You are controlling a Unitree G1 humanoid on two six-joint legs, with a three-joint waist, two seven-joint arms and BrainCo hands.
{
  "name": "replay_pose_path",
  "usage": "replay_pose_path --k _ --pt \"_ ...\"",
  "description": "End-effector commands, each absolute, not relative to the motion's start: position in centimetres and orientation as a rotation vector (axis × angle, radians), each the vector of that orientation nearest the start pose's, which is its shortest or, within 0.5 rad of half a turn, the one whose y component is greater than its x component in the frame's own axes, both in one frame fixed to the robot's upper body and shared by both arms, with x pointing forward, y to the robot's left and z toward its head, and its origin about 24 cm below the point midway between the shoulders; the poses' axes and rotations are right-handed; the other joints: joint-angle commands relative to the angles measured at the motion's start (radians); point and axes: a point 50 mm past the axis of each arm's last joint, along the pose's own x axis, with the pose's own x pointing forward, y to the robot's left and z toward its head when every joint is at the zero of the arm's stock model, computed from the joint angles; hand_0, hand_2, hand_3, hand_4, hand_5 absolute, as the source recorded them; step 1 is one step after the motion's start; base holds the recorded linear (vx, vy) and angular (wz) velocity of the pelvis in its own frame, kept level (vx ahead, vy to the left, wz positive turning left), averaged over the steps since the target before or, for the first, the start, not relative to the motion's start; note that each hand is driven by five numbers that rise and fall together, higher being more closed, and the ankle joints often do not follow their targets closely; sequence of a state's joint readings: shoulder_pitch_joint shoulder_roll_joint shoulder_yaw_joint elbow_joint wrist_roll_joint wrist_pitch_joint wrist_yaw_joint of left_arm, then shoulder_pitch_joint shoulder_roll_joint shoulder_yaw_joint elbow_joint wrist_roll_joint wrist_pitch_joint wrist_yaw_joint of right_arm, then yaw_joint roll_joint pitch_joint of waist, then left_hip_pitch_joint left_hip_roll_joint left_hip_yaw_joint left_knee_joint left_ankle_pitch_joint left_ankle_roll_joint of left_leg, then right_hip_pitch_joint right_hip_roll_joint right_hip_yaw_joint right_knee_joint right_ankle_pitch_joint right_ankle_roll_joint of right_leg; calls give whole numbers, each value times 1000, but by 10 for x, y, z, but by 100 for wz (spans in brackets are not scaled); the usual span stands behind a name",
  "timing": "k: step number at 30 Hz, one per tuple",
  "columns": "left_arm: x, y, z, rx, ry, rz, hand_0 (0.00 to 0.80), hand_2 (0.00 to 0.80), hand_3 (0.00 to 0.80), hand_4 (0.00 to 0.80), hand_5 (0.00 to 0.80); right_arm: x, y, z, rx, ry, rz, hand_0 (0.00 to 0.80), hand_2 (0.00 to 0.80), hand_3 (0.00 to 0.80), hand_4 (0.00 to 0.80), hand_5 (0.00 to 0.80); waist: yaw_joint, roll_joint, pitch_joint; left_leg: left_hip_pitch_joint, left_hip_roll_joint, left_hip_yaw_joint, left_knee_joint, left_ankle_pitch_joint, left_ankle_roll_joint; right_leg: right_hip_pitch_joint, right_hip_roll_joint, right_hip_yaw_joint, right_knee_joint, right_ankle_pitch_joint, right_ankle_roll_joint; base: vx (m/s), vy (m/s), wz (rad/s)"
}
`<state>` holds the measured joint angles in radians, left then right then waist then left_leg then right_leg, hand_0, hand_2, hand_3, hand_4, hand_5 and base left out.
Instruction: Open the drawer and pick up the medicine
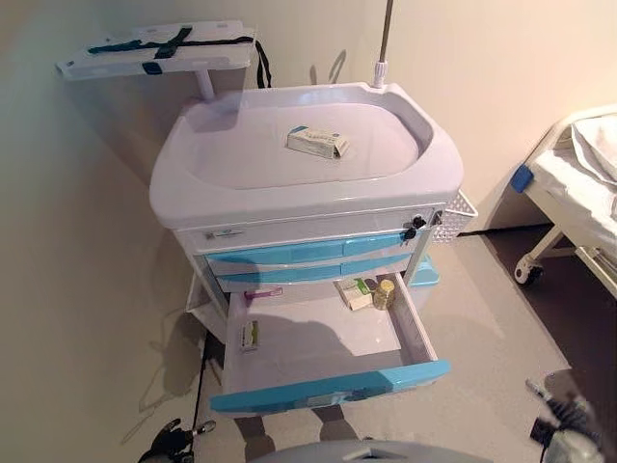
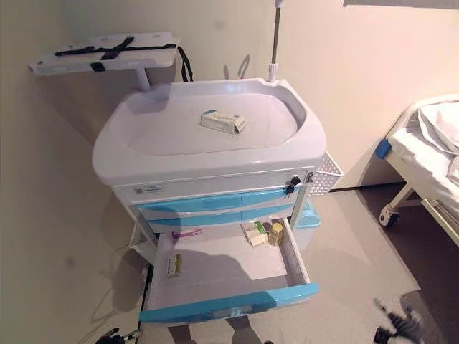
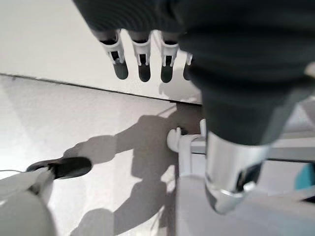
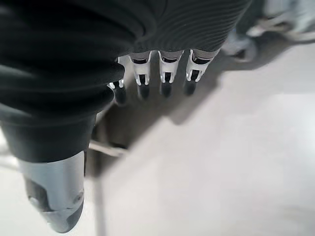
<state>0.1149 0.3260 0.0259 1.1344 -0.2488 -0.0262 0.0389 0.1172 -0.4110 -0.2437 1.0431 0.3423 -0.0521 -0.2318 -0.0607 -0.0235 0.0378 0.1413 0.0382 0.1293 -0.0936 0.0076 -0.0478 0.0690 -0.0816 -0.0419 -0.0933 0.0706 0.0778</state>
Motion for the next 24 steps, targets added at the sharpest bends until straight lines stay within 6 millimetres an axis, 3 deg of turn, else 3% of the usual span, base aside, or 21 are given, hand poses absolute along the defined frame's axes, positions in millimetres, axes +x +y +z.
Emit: replay_pose_path --k 1,8,13,20,23,24 --pt "71 295 -144 139 1171 400 0 0 0 0 0 94 -333 -119 -108 993 -687 0 0 0 0 0 24 -20 -20 -31 -42 -61 6 -27 25 -30 -15 -42 74 -37 81 -11 -15 11" --pt "57 285 -152 166 1255 347 0 0 0 0 0 66 -290 -149 -57 1201 -531 0 0 0 0 0 39 -27 -23 -18 -34 -81 6 -24 21 6 -11 -64 53 -40 71 -2 -16 13" --pt "59 277 -155 174 1267 312 0 0 0 0 0 62 -267 -159 -75 1264 -414 0 0 0 0 0 43 -28 -26 -33 -27 -93 6 -13 12 8 -7 -81 39 -39 65 -30 -10 16" --pt "73 261 -158 381 1287 23 0 0 0 0 0 67 -260 -160 -375 1319 -93 0 0 0 0 0 31 -19 6 -22 -30 -87 22 -24 23 -3 -13 -64 89 -57 57 5 8 7" --pt "81 255 -158 444 1283 -85 0 0 0 0 0 71 -262 -159 -419 1321 -45 0 0 0 0 0 17 -9 21 -35 -32 -76 44 -35 30 -28 -14 -47 123 -65 55 -9 46 -6" --pt "90 248 -158 495 1271 -201 0 0 0 0 0 72 -265 -158 -433 1319 -22 0 0 0 0 0 2 -1 30 -43 -35 -63 51 -41 33 -47 -14 -29 139 -67 56 0 34 -15"
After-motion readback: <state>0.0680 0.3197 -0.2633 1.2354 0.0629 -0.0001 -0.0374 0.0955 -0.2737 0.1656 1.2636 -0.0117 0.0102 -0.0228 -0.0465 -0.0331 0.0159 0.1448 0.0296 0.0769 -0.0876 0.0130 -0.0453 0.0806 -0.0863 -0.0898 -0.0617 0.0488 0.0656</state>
